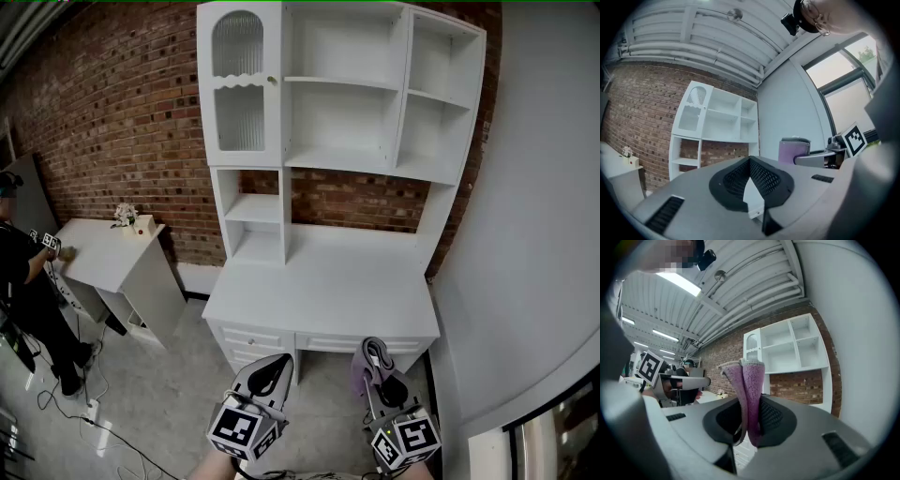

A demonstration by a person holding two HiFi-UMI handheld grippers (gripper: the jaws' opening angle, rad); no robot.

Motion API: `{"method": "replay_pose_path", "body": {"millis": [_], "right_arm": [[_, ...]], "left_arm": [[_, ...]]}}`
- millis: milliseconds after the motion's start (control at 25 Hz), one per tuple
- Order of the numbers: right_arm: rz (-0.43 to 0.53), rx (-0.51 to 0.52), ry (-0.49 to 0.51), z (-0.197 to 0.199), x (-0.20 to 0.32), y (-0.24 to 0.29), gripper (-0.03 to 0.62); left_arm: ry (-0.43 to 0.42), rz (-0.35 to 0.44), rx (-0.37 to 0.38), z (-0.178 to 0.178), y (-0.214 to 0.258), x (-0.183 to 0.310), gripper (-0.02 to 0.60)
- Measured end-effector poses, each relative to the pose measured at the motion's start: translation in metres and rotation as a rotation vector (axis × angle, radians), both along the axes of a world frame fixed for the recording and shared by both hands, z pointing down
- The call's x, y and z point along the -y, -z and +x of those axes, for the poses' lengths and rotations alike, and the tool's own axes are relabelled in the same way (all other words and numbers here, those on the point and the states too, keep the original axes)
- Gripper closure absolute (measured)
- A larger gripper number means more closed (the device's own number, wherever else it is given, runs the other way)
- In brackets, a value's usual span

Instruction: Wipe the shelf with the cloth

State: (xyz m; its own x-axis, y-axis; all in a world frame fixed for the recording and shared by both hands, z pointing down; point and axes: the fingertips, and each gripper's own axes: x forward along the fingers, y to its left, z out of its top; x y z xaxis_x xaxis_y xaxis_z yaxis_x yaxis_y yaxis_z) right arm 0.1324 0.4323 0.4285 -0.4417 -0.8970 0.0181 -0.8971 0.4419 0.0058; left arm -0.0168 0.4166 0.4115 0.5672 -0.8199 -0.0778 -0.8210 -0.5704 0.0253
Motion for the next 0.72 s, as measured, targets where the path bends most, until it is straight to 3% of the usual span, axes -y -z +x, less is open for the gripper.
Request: {"method": "replay_pose_path", "body": {"millis": [720], "right_arm": [[-0.062,0.003,-0.026,-0.022,0.016,-0.012,0.522]], "left_arm": [[-0.033,-0.039,0.038,-0.022,-0.018,0.02,0.568]]}}
